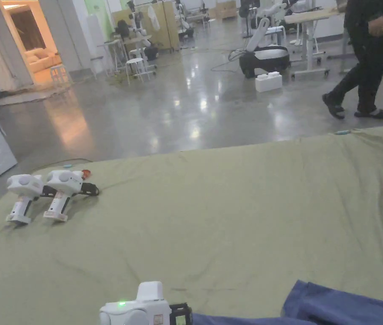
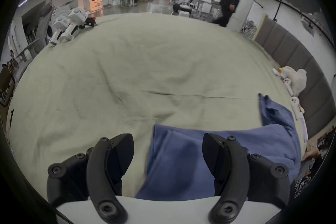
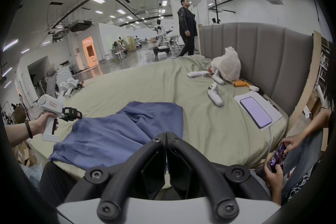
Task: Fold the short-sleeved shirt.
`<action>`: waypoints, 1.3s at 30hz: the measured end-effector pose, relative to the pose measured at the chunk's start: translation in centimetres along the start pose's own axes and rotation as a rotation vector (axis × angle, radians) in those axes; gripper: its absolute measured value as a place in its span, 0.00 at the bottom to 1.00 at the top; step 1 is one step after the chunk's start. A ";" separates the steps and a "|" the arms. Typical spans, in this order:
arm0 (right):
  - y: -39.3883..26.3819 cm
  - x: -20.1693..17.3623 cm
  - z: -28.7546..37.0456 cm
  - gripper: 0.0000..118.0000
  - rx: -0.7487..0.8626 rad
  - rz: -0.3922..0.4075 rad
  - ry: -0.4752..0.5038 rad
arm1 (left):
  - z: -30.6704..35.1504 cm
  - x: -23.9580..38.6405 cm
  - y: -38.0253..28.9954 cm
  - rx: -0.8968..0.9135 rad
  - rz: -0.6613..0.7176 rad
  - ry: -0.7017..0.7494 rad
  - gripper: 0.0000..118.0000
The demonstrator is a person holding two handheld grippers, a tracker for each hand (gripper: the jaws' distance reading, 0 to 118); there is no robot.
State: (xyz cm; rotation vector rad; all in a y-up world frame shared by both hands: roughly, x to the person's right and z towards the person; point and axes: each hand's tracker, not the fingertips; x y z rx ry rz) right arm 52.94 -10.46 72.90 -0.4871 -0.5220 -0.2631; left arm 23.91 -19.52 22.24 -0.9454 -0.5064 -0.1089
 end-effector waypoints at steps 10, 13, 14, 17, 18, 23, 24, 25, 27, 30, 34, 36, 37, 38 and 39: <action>-1.2 0.8 -1.3 0.00 -0.072 -0.030 -0.031 | -1.4 2.3 -0.5 -0.055 -0.157 0.051 0.19; -0.3 0.2 -2.5 0.00 -0.080 -0.021 -0.011 | -1.7 4.1 -1.2 -0.061 -0.285 0.092 0.09; 0.3 0.0 -3.0 0.00 -0.083 -0.011 -0.002 | -1.8 4.4 -1.3 -0.066 -0.294 0.105 0.08; 2.8 -0.4 -5.3 0.00 -0.080 0.033 0.007 | -2.6 4.7 -1.2 -0.085 -0.315 0.119 0.08; 3.7 -0.4 -6.6 0.00 -0.090 0.044 0.034 | -3.0 4.5 -1.0 -0.114 -0.305 0.108 0.08; 9.2 1.1 -17.1 0.43 -0.196 0.085 0.129 | -3.5 3.5 0.3 -0.163 -0.213 0.073 0.08; 10.1 1.4 -19.9 0.55 -0.250 0.075 0.154 | -3.5 3.5 0.4 -0.171 -0.218 0.068 0.08; 10.7 2.2 -22.7 0.57 -0.301 0.079 0.163 | -3.6 3.4 0.7 -0.185 -0.219 0.063 0.08; 11.3 2.4 -27.0 0.57 -0.311 0.097 0.115 | -3.9 3.2 1.4 -0.219 -0.208 0.050 0.08; 11.5 2.9 -32.5 0.57 -0.471 0.153 0.095 | -4.0 3.0 1.8 -0.241 -0.194 0.037 0.08; 9.9 2.7 -35.9 0.57 -0.589 0.229 0.081 | -3.9 2.6 1.7 -0.238 -0.191 0.024 0.08; 9.1 2.3 -36.0 0.52 -0.590 0.304 0.063 | -3.8 2.4 1.7 -0.236 -0.190 0.016 0.08; 9.1 1.8 -35.5 0.40 -0.567 0.300 0.062 | -3.7 2.3 1.7 -0.235 -0.186 0.012 0.08; 9.3 1.7 -35.1 0.17 -0.565 0.273 0.071 | -3.7 2.3 1.7 -0.235 -0.182 0.010 0.08; 9.2 1.6 -34.6 0.01 -0.535 0.259 0.108 | -3.8 2.2 1.6 -0.234 -0.179 0.009 0.08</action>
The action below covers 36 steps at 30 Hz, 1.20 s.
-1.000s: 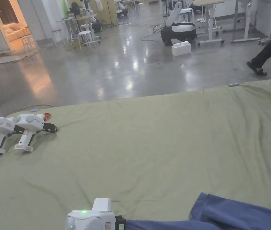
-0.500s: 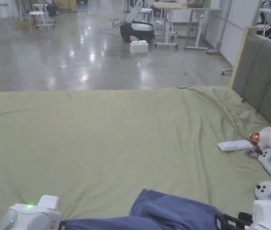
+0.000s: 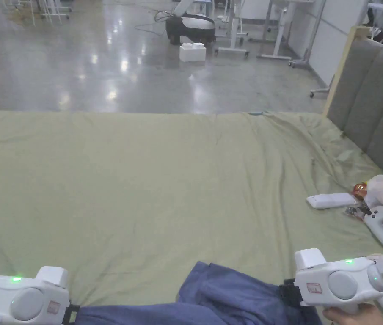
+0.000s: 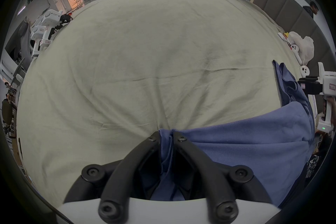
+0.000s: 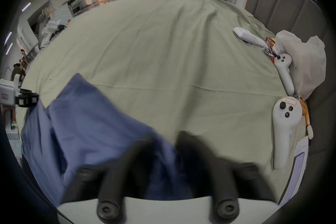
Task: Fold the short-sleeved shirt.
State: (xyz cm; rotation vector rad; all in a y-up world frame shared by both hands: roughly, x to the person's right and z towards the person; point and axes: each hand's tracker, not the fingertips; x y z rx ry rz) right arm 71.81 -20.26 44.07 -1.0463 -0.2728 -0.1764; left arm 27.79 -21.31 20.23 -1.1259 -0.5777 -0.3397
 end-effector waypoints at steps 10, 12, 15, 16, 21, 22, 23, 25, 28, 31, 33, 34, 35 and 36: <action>-1.7 -0.7 8.2 0.00 0.190 -0.064 0.034 | 8.0 -1.9 -2.7 0.216 0.099 -0.123 0.05; -2.1 -0.9 12.4 0.00 0.280 -0.045 0.019 | 12.6 -2.6 -4.3 0.314 0.121 -0.201 0.05; -2.5 -1.3 18.6 0.00 0.414 -0.088 0.040 | 19.8 -3.2 -6.7 0.458 0.112 -0.235 0.05; -2.5 -1.3 20.6 0.00 0.448 -0.102 0.048 | 22.0 -3.2 -7.3 0.499 0.105 -0.244 0.05; -1.9 -2.2 30.2 0.00 0.642 -0.094 0.030 | 32.4 -3.5 -9.3 0.722 0.063 -0.208 0.05; -1.4 -2.5 31.7 0.00 0.672 -0.081 0.018 | 33.9 -3.6 -9.4 0.758 0.062 -0.194 0.05; -1.0 -2.8 33.5 0.00 0.707 -0.069 0.011 | 35.5 -3.8 -9.4 0.784 0.069 -0.186 0.05; 0.0 -3.3 36.7 0.00 0.763 -0.058 -0.008 | 38.5 -4.0 -9.2 0.858 0.066 -0.172 0.05; 1.6 -5.0 41.3 0.00 0.844 -0.047 -0.047 | 42.8 -4.4 -8.9 0.967 0.053 -0.120 0.05; 3.7 -5.8 44.5 0.00 0.907 -0.051 -0.073 | 46.6 -4.6 -8.0 1.030 0.045 -0.087 0.05; 5.2 -6.4 46.4 0.00 0.938 -0.054 -0.096 | 48.5 -5.2 -7.1 1.082 0.040 -0.043 0.05; 6.2 -6.1 46.9 0.00 0.949 -0.056 -0.103 | 49.3 -5.3 -6.6 1.083 0.043 -0.033 0.05; 7.1 -6.4 47.7 0.00 0.963 -0.057 -0.115 | 50.1 -5.5 -6.1 1.099 0.049 -0.019 0.05; 8.0 -6.7 48.4 0.00 0.978 -0.057 -0.127 | 50.5 -5.9 -5.6 1.118 0.053 -0.010 0.05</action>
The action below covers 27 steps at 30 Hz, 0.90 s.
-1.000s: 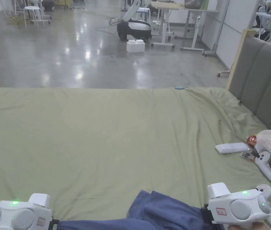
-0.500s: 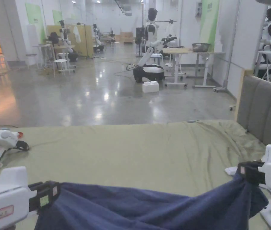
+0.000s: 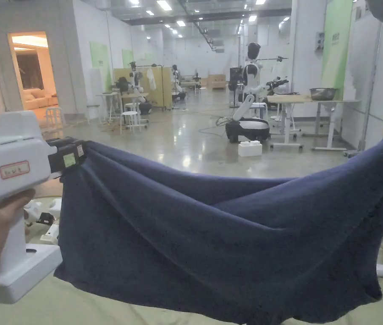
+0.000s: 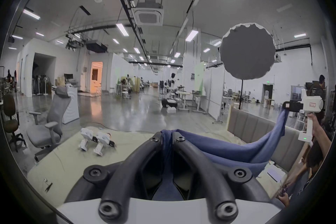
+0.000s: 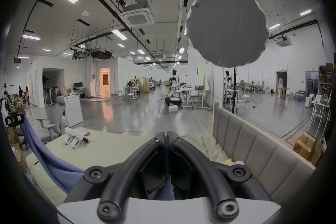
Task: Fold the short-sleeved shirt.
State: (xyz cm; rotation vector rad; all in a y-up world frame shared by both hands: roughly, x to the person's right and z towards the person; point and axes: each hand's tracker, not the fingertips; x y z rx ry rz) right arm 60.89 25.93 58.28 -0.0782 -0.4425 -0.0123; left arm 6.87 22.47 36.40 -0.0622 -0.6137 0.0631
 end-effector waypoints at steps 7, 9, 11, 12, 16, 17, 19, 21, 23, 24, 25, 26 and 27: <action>6.3 -1.7 -2.3 0.00 0.073 0.075 -0.072 | -2.1 -1.3 3.7 0.047 -0.019 0.058 0.05; 7.5 -2.2 -2.8 0.00 0.093 0.089 -0.094 | -2.9 -1.6 4.2 0.062 -0.015 0.069 0.05; 8.3 -2.3 -3.6 0.00 0.099 0.090 -0.114 | -3.9 -1.8 4.6 0.070 -0.004 0.089 0.05; 8.6 -2.3 -3.9 0.00 0.104 0.082 -0.119 | -4.4 -1.9 4.7 0.067 -0.005 0.089 0.05; 8.9 -1.8 -5.5 0.00 0.106 0.051 -0.122 | -6.3 -1.9 5.0 0.064 -0.019 0.100 0.04; 8.9 -1.8 -5.9 0.00 0.105 0.049 -0.123 | -6.7 -1.9 4.9 0.067 -0.019 0.101 0.04; 8.5 -1.6 -6.6 0.00 0.110 0.024 -0.112 | -7.8 -1.8 4.7 0.055 -0.021 0.100 0.05; 8.2 -1.5 -7.8 0.00 0.098 0.001 -0.096 | -9.0 -1.8 4.3 0.048 -0.029 0.100 0.04; 7.9 -1.5 -9.1 0.00 0.097 0.008 -0.104 | -10.7 -2.0 4.1 0.042 -0.021 0.106 0.04; 7.8 -1.5 -9.9 0.00 0.095 0.016 -0.108 | -11.8 -2.2 4.1 0.037 -0.017 0.109 0.04; 7.7 -1.6 -10.7 0.00 0.094 0.023 -0.114 | -12.7 -2.3 4.1 0.033 -0.007 0.112 0.04; 7.7 -1.6 -11.6 0.00 0.091 0.025 -0.118 | -13.9 -2.5 4.1 0.032 0.007 0.112 0.04; 7.8 -1.6 -12.6 0.00 0.087 0.028 -0.118 | -15.0 -2.7 4.2 0.029 0.020 0.111 0.04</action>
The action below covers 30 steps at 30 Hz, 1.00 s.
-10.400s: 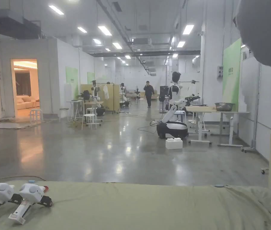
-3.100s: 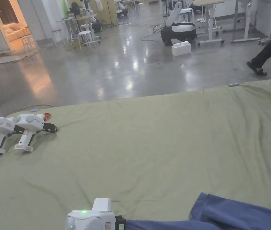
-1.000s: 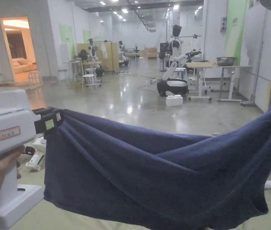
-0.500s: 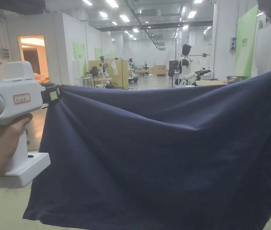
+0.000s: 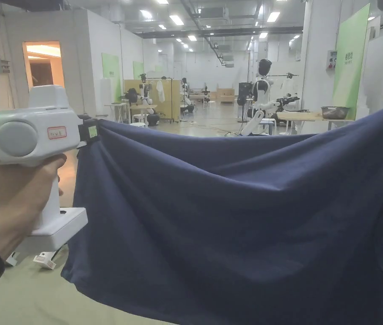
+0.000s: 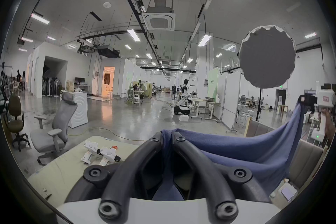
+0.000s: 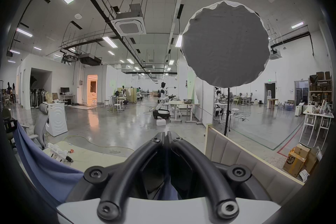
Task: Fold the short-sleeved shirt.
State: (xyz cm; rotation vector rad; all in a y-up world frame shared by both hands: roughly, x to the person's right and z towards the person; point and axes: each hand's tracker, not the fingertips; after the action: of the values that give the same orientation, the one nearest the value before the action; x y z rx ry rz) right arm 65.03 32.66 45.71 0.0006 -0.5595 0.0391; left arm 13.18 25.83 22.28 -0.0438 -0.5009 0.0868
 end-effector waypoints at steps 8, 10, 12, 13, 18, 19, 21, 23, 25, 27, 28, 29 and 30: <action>-0.5 -0.4 -7.9 0.00 0.003 -0.068 -0.028 | -9.0 0.6 -0.5 -0.039 0.028 0.012 0.04; -0.4 -0.4 -9.5 0.00 0.006 -0.086 -0.016 | -10.8 0.9 -0.4 -0.046 0.019 0.016 0.04; 0.1 -0.8 -11.2 0.00 0.014 -0.041 -0.049 | -12.5 1.0 -0.3 -0.043 0.020 0.016 0.04; 0.4 -0.8 -12.0 0.00 0.016 -0.037 -0.063 | -13.3 1.1 -0.2 -0.043 0.020 0.022 0.04; 1.1 -1.0 -14.9 0.00 0.049 -0.032 -0.106 | -17.3 1.3 -1.0 -0.070 0.012 0.043 0.04; 1.1 -1.2 -15.3 0.00 0.049 -0.025 -0.119 | -17.8 1.5 -1.5 -0.070 0.009 0.041 0.04; 0.6 -1.3 -16.2 0.00 0.033 -0.017 -0.123 | -19.4 1.6 -2.7 -0.094 0.004 0.039 0.04; -0.6 -1.5 -16.8 0.00 0.027 -0.020 -0.116 | -20.8 1.8 -4.4 -0.124 -0.002 0.042 0.04; -2.3 -1.7 -17.3 0.00 0.010 -0.007 -0.108 | -21.9 1.9 -6.6 -0.137 0.008 0.044 0.04; -4.7 -2.2 -17.9 0.00 -0.036 0.034 -0.101 | -23.1 1.9 -9.5 -0.182 0.031 0.033 0.04; -5.9 -2.2 -18.2 0.00 -0.061 0.041 -0.091 | -23.4 1.9 -11.0 -0.212 0.033 0.034 0.04; -7.3 -2.3 -18.4 0.00 -0.081 0.043 -0.094 | -23.3 2.2 -12.8 -0.230 0.041 0.034 0.04; -8.7 -2.2 -18.5 0.00 -0.095 0.030 -0.093 | -23.4 2.2 -14.4 -0.250 0.047 0.032 0.04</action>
State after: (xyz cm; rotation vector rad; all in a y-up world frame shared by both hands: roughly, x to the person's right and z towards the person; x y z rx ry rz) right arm 73.31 24.09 29.00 -0.0994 -0.6543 0.0421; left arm 27.41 11.22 3.77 -0.3016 -0.4768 0.0692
